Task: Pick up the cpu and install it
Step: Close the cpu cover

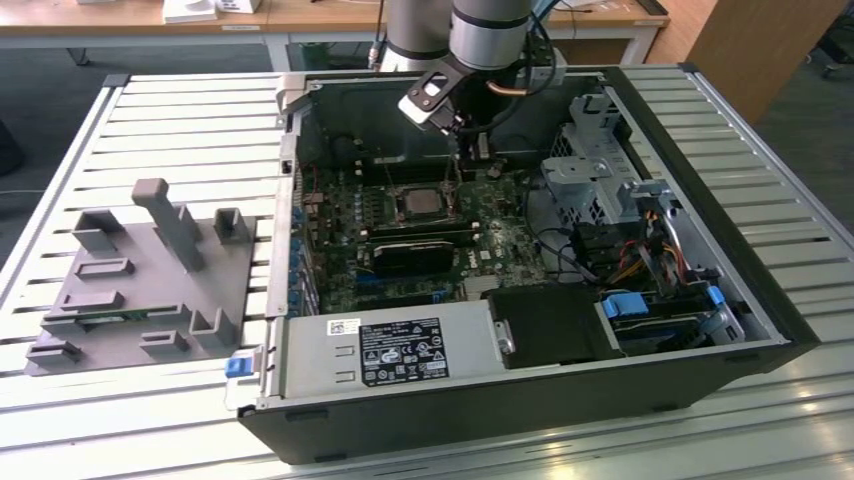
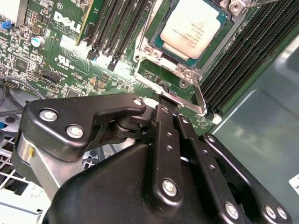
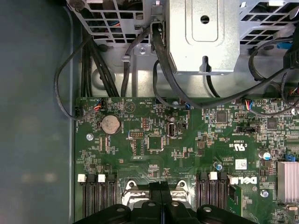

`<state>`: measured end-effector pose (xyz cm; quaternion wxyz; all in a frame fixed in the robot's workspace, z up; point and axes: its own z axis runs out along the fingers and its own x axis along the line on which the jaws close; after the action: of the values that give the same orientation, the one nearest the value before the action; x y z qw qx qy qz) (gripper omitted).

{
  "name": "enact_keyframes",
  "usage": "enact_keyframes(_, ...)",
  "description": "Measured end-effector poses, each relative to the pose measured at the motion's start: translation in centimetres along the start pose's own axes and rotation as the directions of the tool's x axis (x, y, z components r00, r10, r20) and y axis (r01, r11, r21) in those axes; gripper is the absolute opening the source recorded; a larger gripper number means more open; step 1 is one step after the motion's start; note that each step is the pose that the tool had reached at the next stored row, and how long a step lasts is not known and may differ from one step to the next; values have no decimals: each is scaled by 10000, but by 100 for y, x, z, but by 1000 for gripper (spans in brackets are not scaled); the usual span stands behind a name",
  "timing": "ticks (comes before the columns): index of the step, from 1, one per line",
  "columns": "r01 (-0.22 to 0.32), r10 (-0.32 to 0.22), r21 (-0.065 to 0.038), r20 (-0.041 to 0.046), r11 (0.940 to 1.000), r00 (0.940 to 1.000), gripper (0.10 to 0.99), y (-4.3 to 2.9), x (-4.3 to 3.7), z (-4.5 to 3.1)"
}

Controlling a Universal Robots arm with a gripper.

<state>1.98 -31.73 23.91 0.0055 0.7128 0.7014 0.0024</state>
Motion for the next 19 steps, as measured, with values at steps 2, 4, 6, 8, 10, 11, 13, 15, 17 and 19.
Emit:
enact_keyframes(2, -1, 1, 0, 1, 10000, 10000, 106, -5, 0, 1)
enact_keyframes(4, -1, 1, 0, 1, 10000, 10000, 106, -11, 0, 2)
enact_keyframes(6, 0, 0, 0, 0, 10000, 10000, 106, -17, 0, 3)
enact_keyframes(8, 0, 0, 0, 1, 10000, 10000, 106, -25, 0, 4)
enact_keyframes(10, 0, 0, 0, 0, 10000, 10000, 106, -33, -1, 6)
enact_keyframes(11, -1, 1, -1, 0, 10000, 10000, 106, -37, -1, 7)
enact_keyframes(13, 0, 0, 0, 0, 10000, 10000, 106, -47, -1, 9)
enact_keyframes(15, -1, 1, 0, 0, 10000, 10000, 106, -62, -1, 11)
enact_keyframes(17, -1, 1, 0, 1, 10000, 10000, 106, -75, -1, 13)
enact_keyframes(19, -1, 1, 0, 1, 10000, 10000, 106, -88, -2, 14)
